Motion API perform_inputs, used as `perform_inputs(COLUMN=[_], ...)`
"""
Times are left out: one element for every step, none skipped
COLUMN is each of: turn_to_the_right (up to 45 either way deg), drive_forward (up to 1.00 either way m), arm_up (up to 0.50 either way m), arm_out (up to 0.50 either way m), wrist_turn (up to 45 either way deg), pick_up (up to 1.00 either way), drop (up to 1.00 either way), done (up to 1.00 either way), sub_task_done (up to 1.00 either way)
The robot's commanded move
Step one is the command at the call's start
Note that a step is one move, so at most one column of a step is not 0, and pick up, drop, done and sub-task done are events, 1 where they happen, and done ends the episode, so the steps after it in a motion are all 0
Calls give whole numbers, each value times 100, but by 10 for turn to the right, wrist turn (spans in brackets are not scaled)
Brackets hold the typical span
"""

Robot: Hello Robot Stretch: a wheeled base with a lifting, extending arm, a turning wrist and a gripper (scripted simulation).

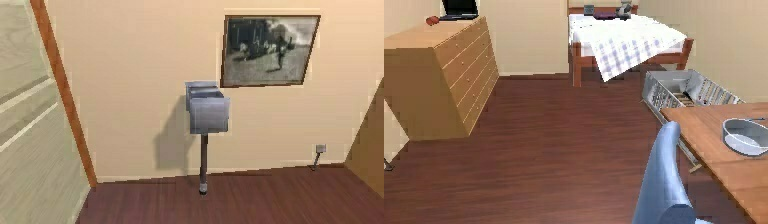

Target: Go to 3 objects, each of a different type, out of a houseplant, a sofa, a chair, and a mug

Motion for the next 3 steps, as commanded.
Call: perform_inputs(turn_to_the_right=[-30,0,450], drive_forward=[0,10,0], arm_up=[0,0,0], arm_out=[0,0,0], wrist_turn=[0,0,0], pick_up=[0,0,0], drop=[0,0,0], done=[0,0,0], sub_task_done=[0,0,0])
